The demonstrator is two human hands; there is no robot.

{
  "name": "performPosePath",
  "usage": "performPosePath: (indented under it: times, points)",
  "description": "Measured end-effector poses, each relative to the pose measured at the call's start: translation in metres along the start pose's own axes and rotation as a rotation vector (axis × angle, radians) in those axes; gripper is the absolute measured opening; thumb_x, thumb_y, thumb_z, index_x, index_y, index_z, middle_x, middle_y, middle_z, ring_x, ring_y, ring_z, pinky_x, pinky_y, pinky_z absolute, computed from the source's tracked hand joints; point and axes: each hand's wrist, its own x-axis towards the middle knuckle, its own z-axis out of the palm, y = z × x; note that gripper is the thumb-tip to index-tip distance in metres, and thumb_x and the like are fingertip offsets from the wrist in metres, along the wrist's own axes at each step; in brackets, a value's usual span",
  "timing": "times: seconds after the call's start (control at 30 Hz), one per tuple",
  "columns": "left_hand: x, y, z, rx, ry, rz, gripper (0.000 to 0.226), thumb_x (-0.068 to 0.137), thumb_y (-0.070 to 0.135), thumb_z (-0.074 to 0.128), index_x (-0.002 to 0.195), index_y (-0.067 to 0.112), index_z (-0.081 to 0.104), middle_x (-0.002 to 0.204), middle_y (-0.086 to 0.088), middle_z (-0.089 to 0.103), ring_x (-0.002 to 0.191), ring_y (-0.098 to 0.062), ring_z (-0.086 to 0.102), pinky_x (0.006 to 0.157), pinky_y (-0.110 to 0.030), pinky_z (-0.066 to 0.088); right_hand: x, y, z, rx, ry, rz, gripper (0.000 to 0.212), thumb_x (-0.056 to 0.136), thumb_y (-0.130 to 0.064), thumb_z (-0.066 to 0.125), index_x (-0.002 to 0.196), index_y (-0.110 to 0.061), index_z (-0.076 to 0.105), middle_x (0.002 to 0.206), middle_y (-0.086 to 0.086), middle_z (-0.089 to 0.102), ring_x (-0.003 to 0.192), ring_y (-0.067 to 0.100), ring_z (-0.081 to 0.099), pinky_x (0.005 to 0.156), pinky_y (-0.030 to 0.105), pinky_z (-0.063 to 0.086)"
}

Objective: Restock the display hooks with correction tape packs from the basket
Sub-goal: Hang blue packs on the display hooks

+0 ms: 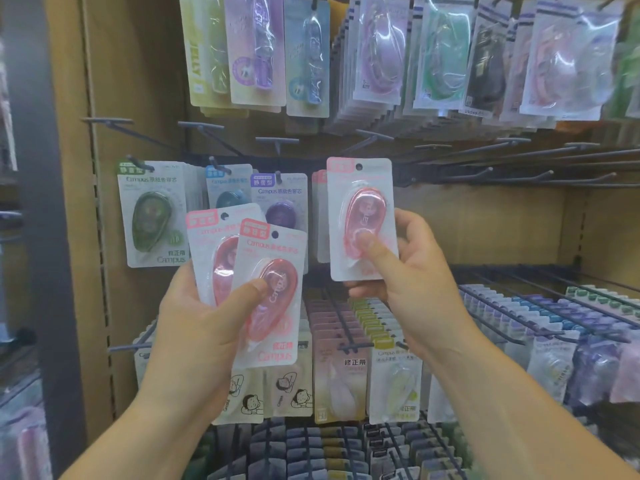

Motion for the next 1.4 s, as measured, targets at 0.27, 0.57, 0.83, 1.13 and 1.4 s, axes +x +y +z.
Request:
performPosePath:
  times: [0.27,0.57,0.83,1.13,1.4]
  points:
    - [-0.003,0.002,-0.002,0.028,-0.032,0.004,0.058,0.073,0.019,0.077,0.13,0.019,0.067,0.116,-0.008,0.079,0.102,-0.035,0.078,0.084,-0.056,0.062,0.017,0.014,-0.001,-0.086,0.064,0.033,0.024,0.102,-0.027,0.063,0.123,-0.029,0.054,0.11,-0.007,0.071,0.086,0.017,0.075,0.057,0.027,0.058]
    - [-0.005,0.007,0.004,0.028,-0.103,0.004,0.06,0.069,0.017,0.077,0.128,0.021,0.066,0.115,-0.005,0.08,0.101,-0.031,0.079,0.075,-0.044,0.063,0.053,0.032,0.007,-0.33,0.082,0.136,0.023,0.1,-0.045,0.061,0.116,-0.031,0.053,0.102,-0.005,0.07,0.069,0.013,0.07,0.054,0.021,0.054]
    - [-0.005,0.01,0.002,-0.028,-0.167,-0.013,0.056,0.074,0.015,0.07,0.13,0.022,0.067,0.115,-0.008,0.08,0.097,-0.032,0.079,0.067,-0.037,0.063,0.035,0.036,-0.009,-0.514,0.266,0.028,0.045,0.092,-0.058,0.064,0.126,-0.033,0.049,0.112,-0.007,0.057,0.096,0.008,0.06,0.069,0.025,0.047]
    - [-0.005,-0.003,0.022,-0.068,-0.241,-0.032,0.056,0.078,0.013,0.072,0.133,0.014,0.064,0.119,-0.017,0.077,0.105,-0.039,0.076,0.077,-0.044,0.065,-0.034,0.004,0.003,-0.223,-0.206,0.047,0.044,0.071,-0.058,0.074,0.105,-0.031,0.072,0.098,-0.004,0.076,0.086,0.024,0.074,0.072,0.039,0.063]
    - [-0.01,-0.008,0.032,-0.108,-0.198,-0.08,0.047,0.088,0.014,0.071,0.133,0.025,0.065,0.121,-0.01,0.077,0.107,-0.033,0.077,0.082,-0.049,0.064,-0.038,0.013,-0.004,-0.16,-0.231,0.101,0.033,0.081,-0.044,0.073,0.108,-0.027,0.067,0.104,-0.008,0.076,0.094,0.014,0.074,0.069,0.026,0.059]
